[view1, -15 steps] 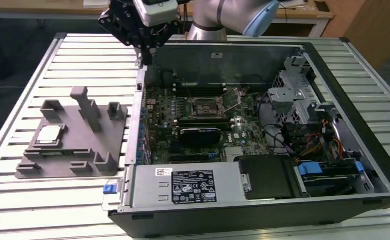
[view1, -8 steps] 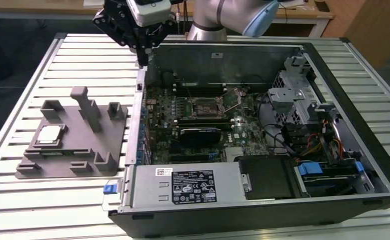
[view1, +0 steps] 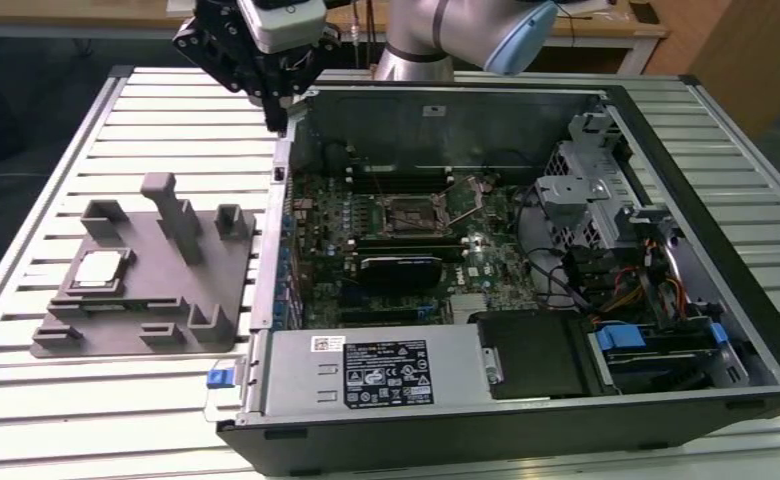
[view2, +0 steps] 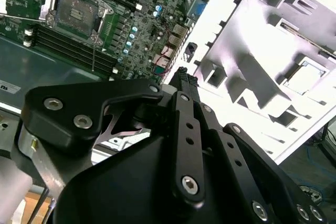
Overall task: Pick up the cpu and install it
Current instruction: 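Reach for the cpu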
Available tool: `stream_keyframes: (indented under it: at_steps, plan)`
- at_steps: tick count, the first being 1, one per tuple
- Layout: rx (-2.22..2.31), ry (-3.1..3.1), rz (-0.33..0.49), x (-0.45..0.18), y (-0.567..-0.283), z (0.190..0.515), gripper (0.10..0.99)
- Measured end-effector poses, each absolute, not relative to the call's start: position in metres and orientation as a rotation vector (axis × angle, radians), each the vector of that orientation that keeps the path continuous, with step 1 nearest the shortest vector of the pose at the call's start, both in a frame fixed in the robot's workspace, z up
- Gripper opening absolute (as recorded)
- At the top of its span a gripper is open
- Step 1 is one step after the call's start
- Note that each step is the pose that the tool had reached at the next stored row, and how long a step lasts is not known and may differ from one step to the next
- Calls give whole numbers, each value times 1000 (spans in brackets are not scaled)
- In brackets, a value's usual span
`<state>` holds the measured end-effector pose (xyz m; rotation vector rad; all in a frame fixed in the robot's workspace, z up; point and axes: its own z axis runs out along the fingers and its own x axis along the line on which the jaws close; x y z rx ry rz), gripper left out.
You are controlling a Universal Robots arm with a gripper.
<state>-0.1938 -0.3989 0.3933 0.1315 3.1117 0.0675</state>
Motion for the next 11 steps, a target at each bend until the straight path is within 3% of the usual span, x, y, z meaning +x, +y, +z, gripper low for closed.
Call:
stream_keyframes:
  at_steps: [11]
  plan:
    - [132, 3112, 68, -228, -399, 393, 106]
